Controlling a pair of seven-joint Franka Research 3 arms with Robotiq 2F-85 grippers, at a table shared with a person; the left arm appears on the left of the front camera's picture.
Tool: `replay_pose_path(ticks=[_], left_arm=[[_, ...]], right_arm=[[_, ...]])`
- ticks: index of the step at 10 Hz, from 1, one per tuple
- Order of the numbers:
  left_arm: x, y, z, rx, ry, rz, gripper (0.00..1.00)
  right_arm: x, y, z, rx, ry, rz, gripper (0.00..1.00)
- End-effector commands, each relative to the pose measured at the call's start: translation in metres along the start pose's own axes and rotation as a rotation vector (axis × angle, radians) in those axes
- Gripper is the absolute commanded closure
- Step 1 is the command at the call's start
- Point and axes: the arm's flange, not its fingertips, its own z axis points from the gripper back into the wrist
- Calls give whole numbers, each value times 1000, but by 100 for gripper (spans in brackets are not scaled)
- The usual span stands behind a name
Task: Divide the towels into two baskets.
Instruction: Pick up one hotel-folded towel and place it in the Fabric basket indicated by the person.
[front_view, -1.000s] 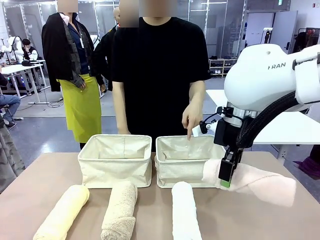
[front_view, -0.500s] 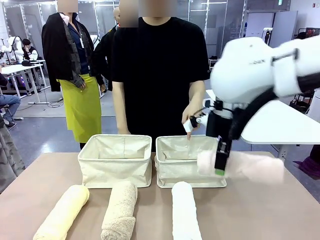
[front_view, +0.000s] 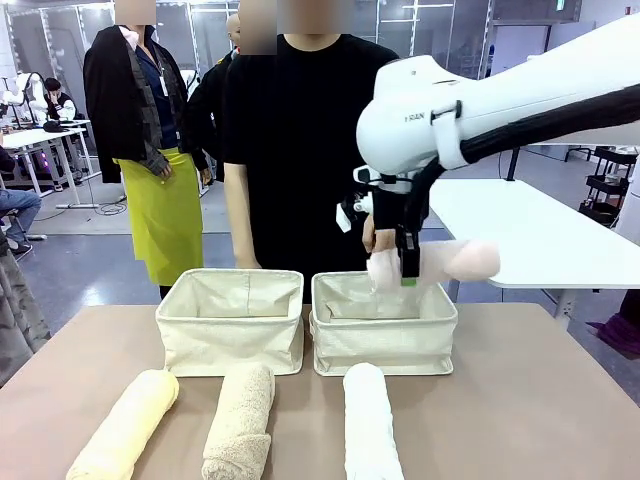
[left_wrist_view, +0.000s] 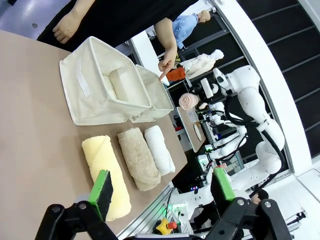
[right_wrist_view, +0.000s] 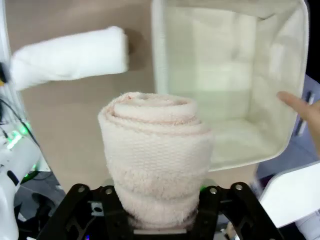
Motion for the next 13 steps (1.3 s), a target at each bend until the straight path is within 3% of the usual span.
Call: replay_pose_path(ticks=[1, 2, 6, 13], left_arm=[[-2, -2, 3, -13, -6, -6, 0], [-2, -2, 3, -13, -6, -6, 0], [-2, -2, 3, -13, -6, -6, 0], [-2, -2, 3, -13, -6, -6, 0]], right_arm=[[21, -35, 5, -31, -60, 86, 66], [29, -54, -4, -39, -113, 89, 66], [55, -87, -55, -50, -149, 124, 66], [58, -113, -112, -33, -242, 101, 66]])
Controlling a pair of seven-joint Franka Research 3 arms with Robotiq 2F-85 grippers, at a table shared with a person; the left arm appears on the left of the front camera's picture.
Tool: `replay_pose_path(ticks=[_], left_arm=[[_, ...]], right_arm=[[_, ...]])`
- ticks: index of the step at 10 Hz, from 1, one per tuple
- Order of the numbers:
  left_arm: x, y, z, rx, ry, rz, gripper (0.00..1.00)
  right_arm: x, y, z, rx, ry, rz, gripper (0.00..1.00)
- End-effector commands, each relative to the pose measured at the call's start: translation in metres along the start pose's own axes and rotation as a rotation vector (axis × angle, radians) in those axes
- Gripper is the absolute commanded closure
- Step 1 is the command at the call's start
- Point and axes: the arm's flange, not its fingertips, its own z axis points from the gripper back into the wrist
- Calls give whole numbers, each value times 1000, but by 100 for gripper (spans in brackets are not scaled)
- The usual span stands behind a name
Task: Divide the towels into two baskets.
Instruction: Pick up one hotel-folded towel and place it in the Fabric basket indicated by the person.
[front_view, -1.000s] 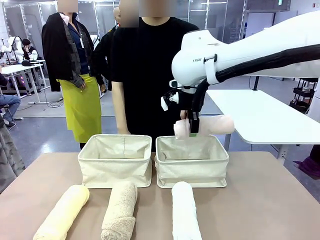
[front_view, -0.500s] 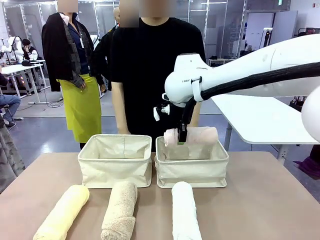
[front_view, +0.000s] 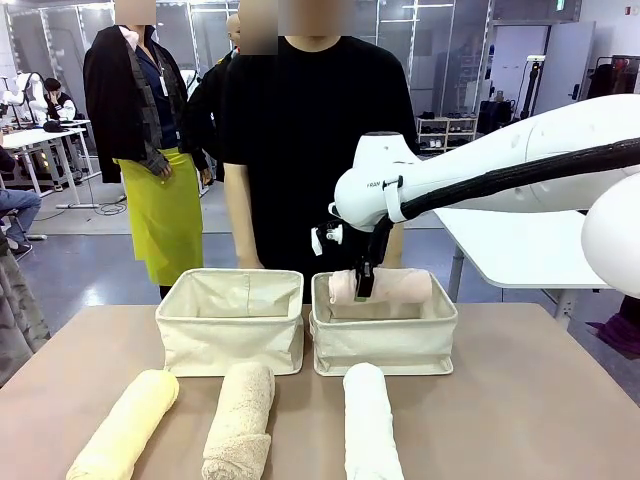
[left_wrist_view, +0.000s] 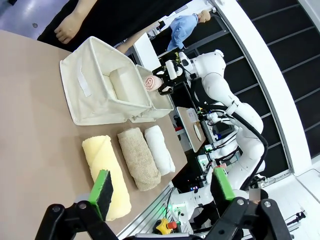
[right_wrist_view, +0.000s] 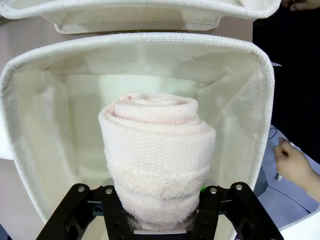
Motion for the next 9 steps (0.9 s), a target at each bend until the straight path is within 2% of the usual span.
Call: replay_pose_path(ticks=[1, 3, 4, 5, 6, 7, 8, 9], left_arm=[[-1, -2, 3, -13, -6, -7, 0], [-1, -2, 3, -13, -6, -7, 0], [-1, -2, 3, -13, -6, -7, 0], [-1, -2, 3, -13, -6, -7, 0], [-1, -2, 3, -13, -6, -7, 0], [-1, -2, 3, -13, -6, -7, 0], [-1, -2, 3, -13, -6, -7, 0], [-1, -2, 3, -13, -6, -7, 0]], right_arm=[[1, -3, -2, 13, -49, 29, 66], [-1, -7, -2, 18, -62, 23, 66], [0, -7, -1, 14, -53, 23, 49], [0, -9, -2, 11, -44, 16, 38], [-1, -11, -2, 10, -45, 5, 17], [-1, -12, -2, 7, -44, 4, 6], [-1, -12, -2, 6, -40, 1, 0], [-1, -11, -2, 5, -39, 0, 0]])
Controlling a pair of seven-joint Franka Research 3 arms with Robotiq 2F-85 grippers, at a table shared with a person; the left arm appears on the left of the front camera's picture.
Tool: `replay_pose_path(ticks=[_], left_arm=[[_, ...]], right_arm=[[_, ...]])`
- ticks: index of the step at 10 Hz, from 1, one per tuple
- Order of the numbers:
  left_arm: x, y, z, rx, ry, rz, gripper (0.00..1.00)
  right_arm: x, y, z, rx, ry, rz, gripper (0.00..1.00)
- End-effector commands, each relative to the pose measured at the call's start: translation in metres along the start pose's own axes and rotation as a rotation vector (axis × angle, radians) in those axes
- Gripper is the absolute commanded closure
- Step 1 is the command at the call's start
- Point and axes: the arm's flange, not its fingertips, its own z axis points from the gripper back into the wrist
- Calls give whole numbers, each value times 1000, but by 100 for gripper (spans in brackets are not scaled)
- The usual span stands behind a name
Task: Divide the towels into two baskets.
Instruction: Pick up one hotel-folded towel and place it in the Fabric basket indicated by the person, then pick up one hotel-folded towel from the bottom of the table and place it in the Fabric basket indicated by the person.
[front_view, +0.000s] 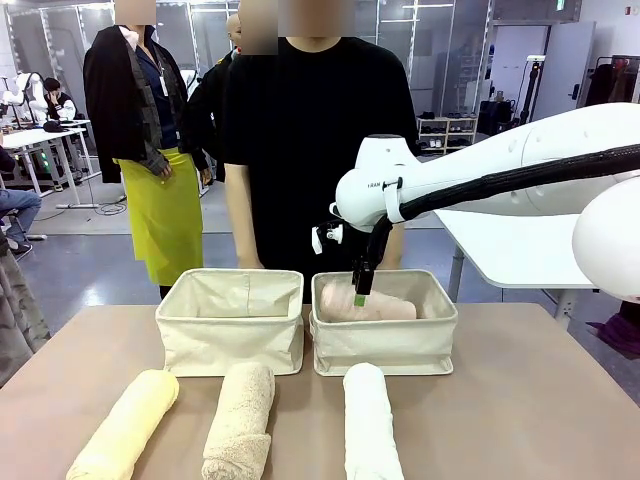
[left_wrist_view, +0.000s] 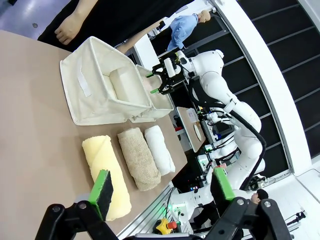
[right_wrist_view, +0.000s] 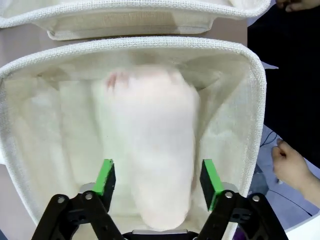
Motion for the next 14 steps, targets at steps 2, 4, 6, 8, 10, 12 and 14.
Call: replay_pose_path(ticks=[2, 4, 6, 8, 10, 12, 14], left_arm=[[-1, -2, 3, -13, -6, -7, 0], [-1, -2, 3, -13, -6, -7, 0], [-1, -2, 3, -13, -6, -7, 0], [-1, -2, 3, -13, -6, -7, 0], [-1, -2, 3, -13, -6, -7, 0], [-1, -2, 3, -13, -6, -7, 0], [-1, -2, 3, -13, -6, -7, 0]], right_arm=[[2, -1, 1, 6, -6, 10, 0], [0, 7, 4, 30, 7, 2, 0], [0, 0, 0, 0, 0, 0, 0], [0, 0, 0, 0, 0, 0, 0], [0, 0, 0, 0, 0, 0, 0], [0, 0, 0, 0, 0, 0, 0], [0, 0, 0, 0, 0, 0, 0]])
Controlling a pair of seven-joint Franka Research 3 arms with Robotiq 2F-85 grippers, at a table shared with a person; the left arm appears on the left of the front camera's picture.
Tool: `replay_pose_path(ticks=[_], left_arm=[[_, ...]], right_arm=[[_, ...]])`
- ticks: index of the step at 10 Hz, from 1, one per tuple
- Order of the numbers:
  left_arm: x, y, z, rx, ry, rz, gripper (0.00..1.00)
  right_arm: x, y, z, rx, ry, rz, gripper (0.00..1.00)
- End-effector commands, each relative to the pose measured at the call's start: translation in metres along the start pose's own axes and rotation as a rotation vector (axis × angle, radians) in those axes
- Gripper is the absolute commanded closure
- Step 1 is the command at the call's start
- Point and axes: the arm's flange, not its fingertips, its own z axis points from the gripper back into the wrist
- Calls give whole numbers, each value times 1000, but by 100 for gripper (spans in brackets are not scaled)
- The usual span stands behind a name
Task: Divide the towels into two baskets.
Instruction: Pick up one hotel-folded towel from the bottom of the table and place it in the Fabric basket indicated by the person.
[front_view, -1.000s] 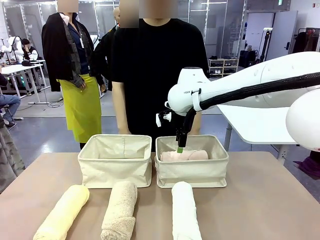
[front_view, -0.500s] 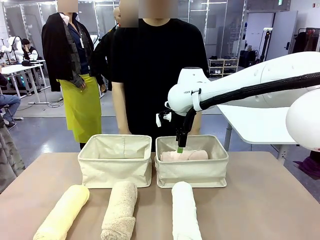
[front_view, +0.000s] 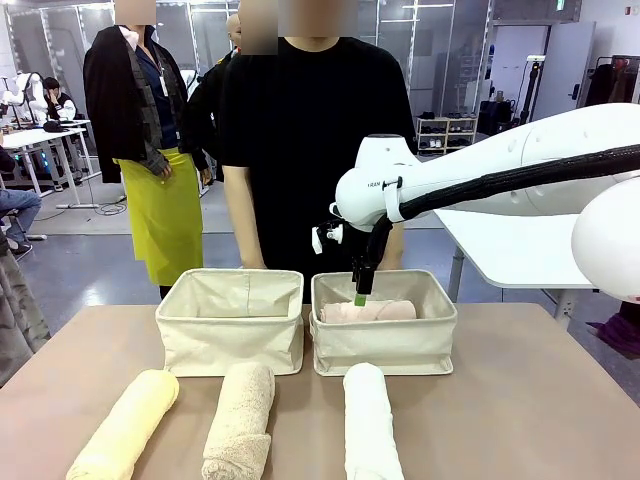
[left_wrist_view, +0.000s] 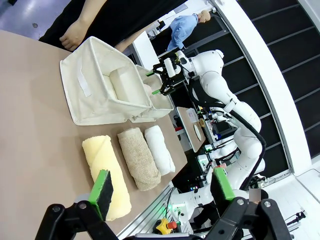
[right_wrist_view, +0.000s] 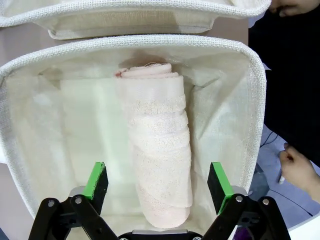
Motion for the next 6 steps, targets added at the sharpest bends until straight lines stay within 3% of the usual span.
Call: replay_pose_path(ticks=[1, 4, 6], left_arm=[[-1, -2, 3, -13, -6, -7, 0], [-1, -2, 3, -13, -6, -7, 0], [-1, -2, 3, -13, -6, -7, 0]], right_arm=[[0, -1, 0, -6, -4, 0, 0], [0, 0, 0, 0, 0, 0, 0], [-18, 15, 50, -7, -126, -148, 0]])
